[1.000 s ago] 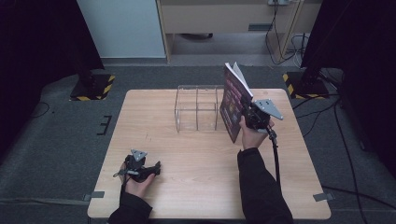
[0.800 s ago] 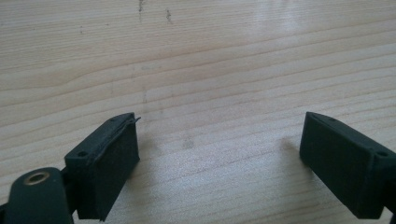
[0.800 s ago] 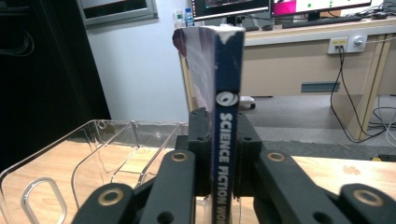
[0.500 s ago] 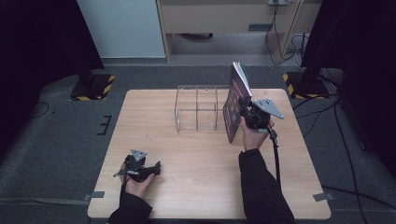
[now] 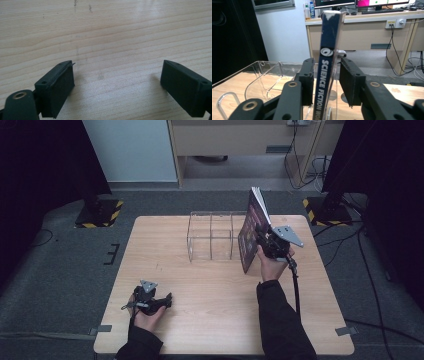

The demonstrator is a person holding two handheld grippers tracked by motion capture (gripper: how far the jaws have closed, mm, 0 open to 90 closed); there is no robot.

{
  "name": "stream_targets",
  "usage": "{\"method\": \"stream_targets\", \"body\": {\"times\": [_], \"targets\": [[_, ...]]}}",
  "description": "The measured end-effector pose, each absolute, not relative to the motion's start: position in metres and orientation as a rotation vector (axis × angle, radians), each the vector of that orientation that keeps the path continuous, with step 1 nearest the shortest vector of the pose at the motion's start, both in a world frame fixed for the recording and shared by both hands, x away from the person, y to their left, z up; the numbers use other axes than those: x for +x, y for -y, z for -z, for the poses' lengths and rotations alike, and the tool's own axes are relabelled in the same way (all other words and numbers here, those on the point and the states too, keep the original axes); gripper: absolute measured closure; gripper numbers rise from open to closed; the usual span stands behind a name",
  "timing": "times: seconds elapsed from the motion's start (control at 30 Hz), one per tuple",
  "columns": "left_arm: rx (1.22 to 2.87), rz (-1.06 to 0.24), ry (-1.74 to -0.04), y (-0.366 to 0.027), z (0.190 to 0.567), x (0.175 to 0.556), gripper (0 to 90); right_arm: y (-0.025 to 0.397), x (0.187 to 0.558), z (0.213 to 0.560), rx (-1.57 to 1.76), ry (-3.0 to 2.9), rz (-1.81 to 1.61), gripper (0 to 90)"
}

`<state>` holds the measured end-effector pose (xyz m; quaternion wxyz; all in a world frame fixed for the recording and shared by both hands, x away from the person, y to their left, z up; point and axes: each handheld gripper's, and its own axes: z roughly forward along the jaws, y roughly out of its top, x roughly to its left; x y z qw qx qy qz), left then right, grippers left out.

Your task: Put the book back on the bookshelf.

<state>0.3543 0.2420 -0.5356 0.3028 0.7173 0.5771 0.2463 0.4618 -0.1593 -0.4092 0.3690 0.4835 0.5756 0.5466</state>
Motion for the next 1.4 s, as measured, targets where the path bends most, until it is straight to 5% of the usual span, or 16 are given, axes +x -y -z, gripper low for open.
{"method": "stream_targets", "body": {"times": [0.73, 1.4], "targets": [[1.901, -0.653, -1.53, -0.242, 0.536, 0.354, 10.8, 0.169, 0.457, 0.406, 1.254, -1.599, -1.354, 23.3], [1.902, -0.655, -1.53, -0.242, 0.536, 0.354, 10.6, 0.196, 0.405, 0.426, 1.186, -1.824, -1.358, 13.0]]}}
